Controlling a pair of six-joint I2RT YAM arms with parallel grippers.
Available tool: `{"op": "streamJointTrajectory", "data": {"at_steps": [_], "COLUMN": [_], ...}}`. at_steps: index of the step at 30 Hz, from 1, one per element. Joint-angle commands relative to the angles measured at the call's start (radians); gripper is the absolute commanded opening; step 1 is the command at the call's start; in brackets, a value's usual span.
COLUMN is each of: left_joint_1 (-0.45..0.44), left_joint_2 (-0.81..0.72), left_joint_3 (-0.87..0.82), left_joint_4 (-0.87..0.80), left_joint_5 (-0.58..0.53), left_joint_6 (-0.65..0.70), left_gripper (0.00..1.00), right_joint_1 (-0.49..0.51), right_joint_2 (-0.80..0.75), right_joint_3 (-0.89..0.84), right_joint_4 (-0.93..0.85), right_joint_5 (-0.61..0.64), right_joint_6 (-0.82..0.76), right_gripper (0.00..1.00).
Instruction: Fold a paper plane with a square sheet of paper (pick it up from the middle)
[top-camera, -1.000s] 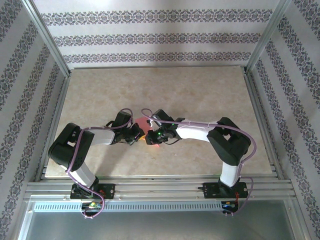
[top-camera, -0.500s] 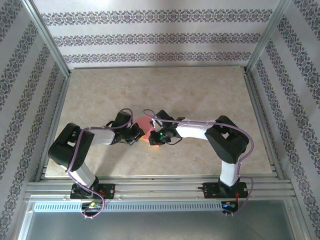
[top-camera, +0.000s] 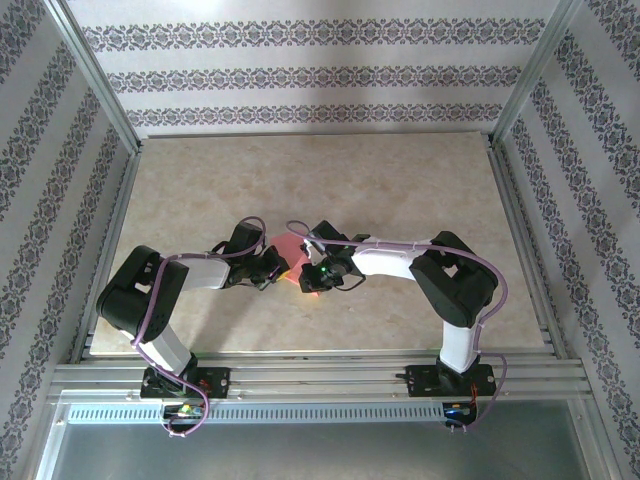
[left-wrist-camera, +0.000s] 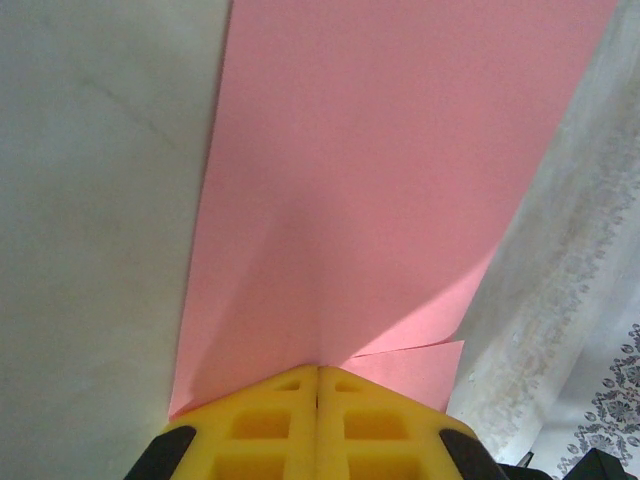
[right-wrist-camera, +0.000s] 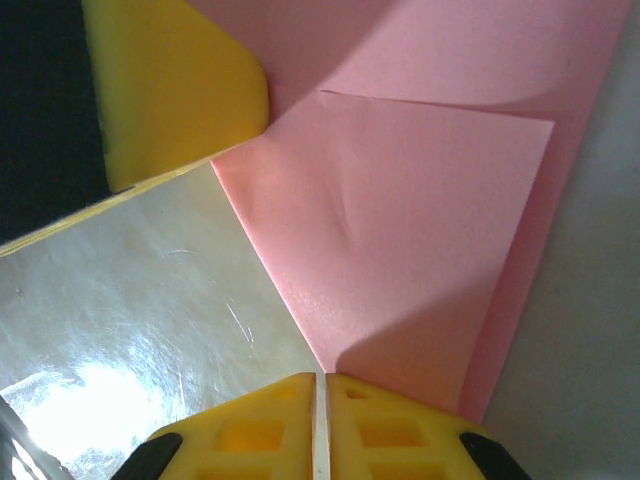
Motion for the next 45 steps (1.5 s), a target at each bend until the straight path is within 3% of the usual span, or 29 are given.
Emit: {"op": "streamJointTrajectory", "data": {"at_steps": [1,18,27,32,45], "left_joint_1": [-0.012,-0.012,-0.01,-0.01,-0.01], "left_joint_2": [0.052,0.053,0.056,0.055,0.055], "left_joint_3": [-0.025,-0.016,-0.005,0.007,0.013], "left_joint_4": [-0.16,-0.174,-0.188,-0.188,-0.183], "left_joint_5": [-0.07,-0.071,-0.068,-0.059,-0.041], "left_joint_6": [0.021,0.027,0.036,0.042,0.042], "left_gripper": [0.0,0.0,0.0,0.0,0.0], "right_joint_1": [-0.001,-0.004,-0.019,-0.023,-0.008], "right_joint_2": [0.019,-0.022,-0.147,-0.253,-0.037], "right_joint_3": [-0.007,-0.104,-0.223,-0.178,-0.026], "right_joint_4": [-0.044,-0.072,-0.018,0.018,0.024], "right_joint_5": [-0.004,-0.002,-0.045,-0.065,-0.028], "right_joint_6": [-0.02,-0.056,-0.094,-0.119,-0.116], "right_gripper": [0.14,0.14,0.14,0.15,0.13]}}
